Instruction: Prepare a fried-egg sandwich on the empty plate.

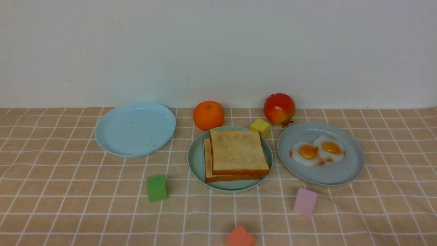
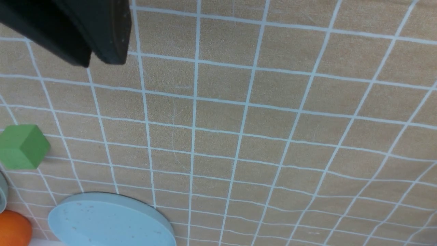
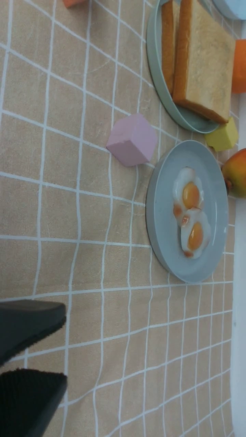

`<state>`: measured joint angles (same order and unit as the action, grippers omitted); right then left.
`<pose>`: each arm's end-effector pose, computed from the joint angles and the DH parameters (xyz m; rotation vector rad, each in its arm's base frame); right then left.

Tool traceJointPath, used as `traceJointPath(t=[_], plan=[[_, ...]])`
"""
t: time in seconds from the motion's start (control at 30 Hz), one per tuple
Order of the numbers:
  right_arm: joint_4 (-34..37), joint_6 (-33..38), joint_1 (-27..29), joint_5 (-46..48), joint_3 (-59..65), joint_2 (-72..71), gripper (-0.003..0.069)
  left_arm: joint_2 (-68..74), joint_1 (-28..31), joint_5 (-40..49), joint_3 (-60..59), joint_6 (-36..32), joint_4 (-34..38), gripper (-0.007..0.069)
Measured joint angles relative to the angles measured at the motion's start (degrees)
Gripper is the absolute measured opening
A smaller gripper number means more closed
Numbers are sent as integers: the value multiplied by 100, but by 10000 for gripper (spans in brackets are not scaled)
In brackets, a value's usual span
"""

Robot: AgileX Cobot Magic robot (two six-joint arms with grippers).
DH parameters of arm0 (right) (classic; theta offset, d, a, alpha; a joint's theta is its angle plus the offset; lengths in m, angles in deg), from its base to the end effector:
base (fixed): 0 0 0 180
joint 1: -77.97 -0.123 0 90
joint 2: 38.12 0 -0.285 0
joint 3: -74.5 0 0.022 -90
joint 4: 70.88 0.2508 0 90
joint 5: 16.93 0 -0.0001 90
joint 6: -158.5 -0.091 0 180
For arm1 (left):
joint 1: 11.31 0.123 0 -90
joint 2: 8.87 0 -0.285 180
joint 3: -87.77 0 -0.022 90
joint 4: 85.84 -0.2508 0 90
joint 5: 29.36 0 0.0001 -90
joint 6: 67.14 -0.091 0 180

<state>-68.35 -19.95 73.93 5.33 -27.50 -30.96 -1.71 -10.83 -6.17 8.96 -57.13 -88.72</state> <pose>0.0518 0.0052 0.1743 -0.0647 1.8740 0.0737 0.0518 0.0022 0.1682 -0.1437 1.8997 -0.0626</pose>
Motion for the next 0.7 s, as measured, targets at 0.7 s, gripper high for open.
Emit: traceJointPath(t=[0.7], plan=[[5, 0, 0, 0, 0, 0, 239, 0, 0, 0, 0, 0, 0, 110]])
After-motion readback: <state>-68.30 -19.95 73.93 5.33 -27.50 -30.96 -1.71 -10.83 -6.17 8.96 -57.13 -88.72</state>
